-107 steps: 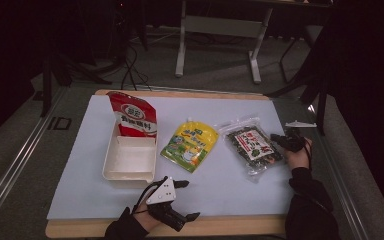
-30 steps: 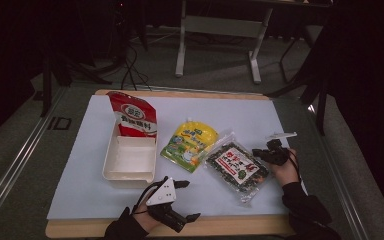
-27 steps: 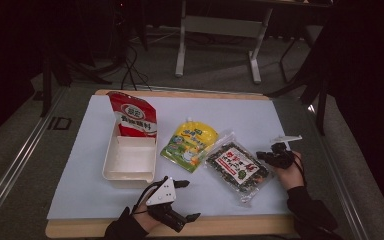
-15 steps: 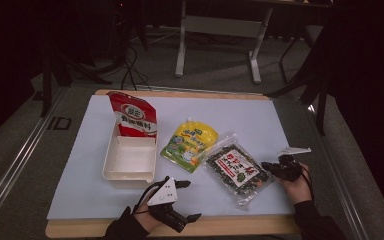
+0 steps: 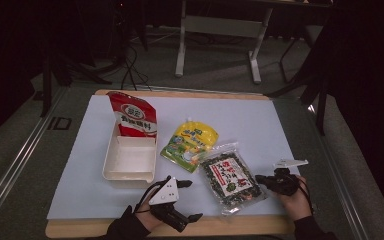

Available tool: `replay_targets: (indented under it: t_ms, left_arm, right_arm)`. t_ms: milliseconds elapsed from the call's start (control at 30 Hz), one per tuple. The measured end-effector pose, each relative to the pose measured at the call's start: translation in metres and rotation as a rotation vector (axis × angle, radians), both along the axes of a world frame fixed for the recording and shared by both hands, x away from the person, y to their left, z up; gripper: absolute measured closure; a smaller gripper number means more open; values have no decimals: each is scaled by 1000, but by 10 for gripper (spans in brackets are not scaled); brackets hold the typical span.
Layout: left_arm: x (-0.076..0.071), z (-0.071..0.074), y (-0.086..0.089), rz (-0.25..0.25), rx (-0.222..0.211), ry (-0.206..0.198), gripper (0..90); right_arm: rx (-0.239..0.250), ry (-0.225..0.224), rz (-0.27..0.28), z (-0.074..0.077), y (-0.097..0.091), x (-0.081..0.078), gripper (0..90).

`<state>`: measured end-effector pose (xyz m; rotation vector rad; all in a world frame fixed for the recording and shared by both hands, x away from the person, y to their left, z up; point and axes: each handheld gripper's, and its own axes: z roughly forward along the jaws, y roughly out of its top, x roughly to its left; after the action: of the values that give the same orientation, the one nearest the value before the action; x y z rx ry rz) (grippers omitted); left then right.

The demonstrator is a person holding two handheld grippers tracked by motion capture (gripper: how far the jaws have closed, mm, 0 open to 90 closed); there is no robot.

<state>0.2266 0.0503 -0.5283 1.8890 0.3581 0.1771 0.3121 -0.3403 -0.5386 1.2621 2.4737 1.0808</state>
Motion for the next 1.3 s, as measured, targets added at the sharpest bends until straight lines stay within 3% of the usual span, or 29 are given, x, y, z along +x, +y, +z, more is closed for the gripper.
replay_targets:
  t_ms: [133, 200, 367, 567, 800, 1000, 1167, 1300]
  left_arm:
    - [0, 0, 0, 1, 0, 1, 32]
    - [1, 0, 0, 5, -5, 4, 32]
    - [2, 1, 2, 33, -10, -6, 32]
    - [3, 2, 4, 47, -31, -2, 43]
    - [1, 2, 3, 42, -20, 3, 43]
    - [0, 2, 3, 53, -7, 32, 32]
    - [-2, 5, 10, 115, -9, 37, 15]
    - [-3, 5, 14, 126, -16, 47, 15]
  right_arm:
    - [-30, -15, 41, 4, 8, -4, 900]
    - [-20, -31, 32, 8, 8, -1, 898]
    - [-13, -97, 33, 23, 11, 15, 825]
    - [2, -141, 90, 37, 26, 42, 720]
    - [15, -144, 131, 41, 37, 70, 673]
    - [10, -127, 155, 37, 47, 94, 601]
    - [4, -100, 161, 31, 53, 116, 517]
    - [2, -77, 164, 26, 55, 128, 481]
